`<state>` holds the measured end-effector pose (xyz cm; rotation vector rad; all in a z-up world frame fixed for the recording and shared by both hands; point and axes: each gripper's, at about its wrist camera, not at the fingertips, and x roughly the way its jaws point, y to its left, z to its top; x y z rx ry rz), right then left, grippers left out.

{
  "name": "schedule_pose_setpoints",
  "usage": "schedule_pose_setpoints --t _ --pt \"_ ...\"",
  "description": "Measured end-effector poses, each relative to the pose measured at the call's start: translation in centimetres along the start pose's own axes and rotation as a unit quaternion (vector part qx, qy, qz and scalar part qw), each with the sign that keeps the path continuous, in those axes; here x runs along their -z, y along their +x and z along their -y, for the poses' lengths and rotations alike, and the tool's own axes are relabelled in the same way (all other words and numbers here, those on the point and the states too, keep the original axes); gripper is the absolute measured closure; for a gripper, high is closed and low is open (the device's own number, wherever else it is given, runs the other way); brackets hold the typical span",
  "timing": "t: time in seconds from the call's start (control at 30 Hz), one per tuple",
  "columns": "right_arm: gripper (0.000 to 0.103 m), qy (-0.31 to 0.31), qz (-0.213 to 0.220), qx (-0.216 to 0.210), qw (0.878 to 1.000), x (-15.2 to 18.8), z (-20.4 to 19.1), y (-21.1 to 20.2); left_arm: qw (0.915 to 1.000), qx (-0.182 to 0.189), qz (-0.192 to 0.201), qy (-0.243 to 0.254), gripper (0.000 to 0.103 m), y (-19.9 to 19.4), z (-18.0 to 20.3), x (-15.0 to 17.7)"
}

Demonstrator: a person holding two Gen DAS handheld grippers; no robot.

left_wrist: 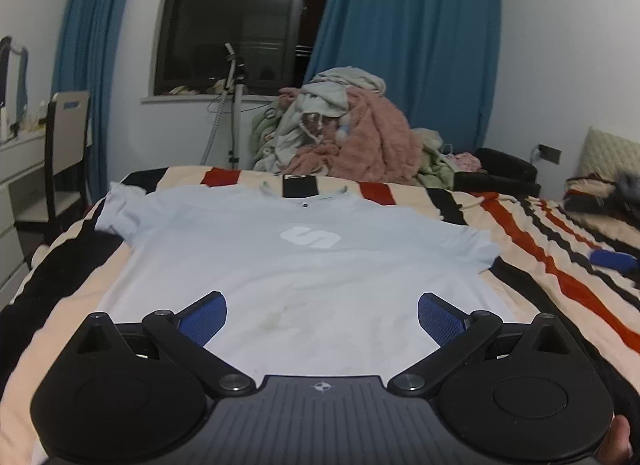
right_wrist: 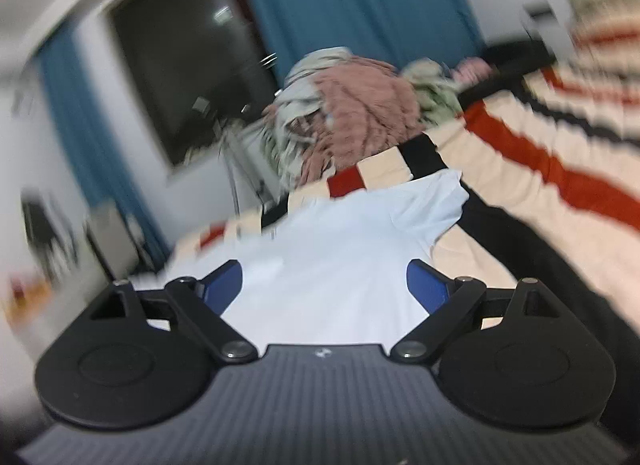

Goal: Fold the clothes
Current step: 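Grasp the sleeve edge with the right gripper and lift it, then fold the grasped side of the T-shirt inward over the body with the right gripper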

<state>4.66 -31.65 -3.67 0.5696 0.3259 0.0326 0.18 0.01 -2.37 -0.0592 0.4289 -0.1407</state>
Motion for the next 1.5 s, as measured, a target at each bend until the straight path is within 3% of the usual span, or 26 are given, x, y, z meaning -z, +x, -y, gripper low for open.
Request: schedule_pose_setpoints --t 0.1,0.23,0.3,0.47,0.6,0.77,0.83,0.93,0.97,1.0,1.07,1.13,1.23,1.37,1.5 --pt "0.013 0.121 0.012 -0.010 0.993 -2.9 4.0 5.3 0.9998 -0.010 -0.005 -0.018 0.000 0.5 -0.9 0.1" --pt "0.014 0.251 0.010 -0.021 0.968 -2.8 11.0 13.2 0.9983 -0.025 -0.015 -0.051 0.000 1.6 -2.4 0.2" --pt "0.024 0.260 -0.014 -0.010 0.965 -1.7 13.2 17.1 0.9967 -0.028 -0.024 -0.072 0.000 2.4 -3.2 0.3" --pt "0.028 0.237 -0.032 0.002 0.971 0.7 16.0 24.4 0.9942 -0.035 -0.035 -0.096 0.000 5.1 -4.3 0.5" --pt "0.027 0.206 0.002 -0.032 0.978 0.5 16.4 28.4 0.9936 -0.038 -0.042 -0.098 0.000 7.4 -4.6 0.5" --pt "0.027 0.237 0.042 -0.072 0.968 -0.6 18.2 32.7 0.9933 -0.095 -0.027 -0.059 0.000 10.7 -4.2 1.3" --pt "0.028 0.221 0.043 -0.058 0.973 -1.7 18.2 33.9 0.9925 -0.099 -0.039 -0.060 0.000 12.2 -4.4 1.5" --pt "0.030 0.180 0.019 -0.003 0.983 -3.8 17.4 35.7 0.9918 -0.097 -0.046 -0.069 0.000 13.0 -4.9 1.4" --pt "0.039 0.162 0.009 0.011 0.987 -4.4 16.6 35.9 0.9914 -0.098 -0.046 -0.073 0.000 13.1 -5.2 1.3" --pt "0.066 0.139 0.007 0.015 0.990 -5.1 14.9 35.5 0.9905 -0.101 -0.047 -0.080 0.000 13.0 -5.6 1.2" --pt "0.091 0.093 0.004 0.022 0.995 -6.5 11.6 34.8 0.9885 -0.128 -0.041 -0.069 0.000 12.6 -5.9 0.9" --pt "0.092 0.047 0.001 0.029 0.998 -7.9 8.2 34.0 0.9835 -0.172 -0.035 -0.046 0.000 11.9 -6.3 0.6" --pt "0.094 -0.023 -0.003 0.040 0.999 -10.0 3.2 32.9 0.9772 -0.204 -0.032 -0.050 0.000 10.6 -7.9 -0.4" --pt "0.095 -0.138 0.014 0.046 0.989 -11.3 -6.0 30.9 0.9735 -0.214 -0.009 -0.080 0.000 7.8 -10.7 -1.6" --pt "0.095 -0.228 0.031 0.057 0.971 -8.7 -15.4 31.1 0.9696 -0.215 0.012 -0.116 0.000 5.9 -13.6 -2.1"
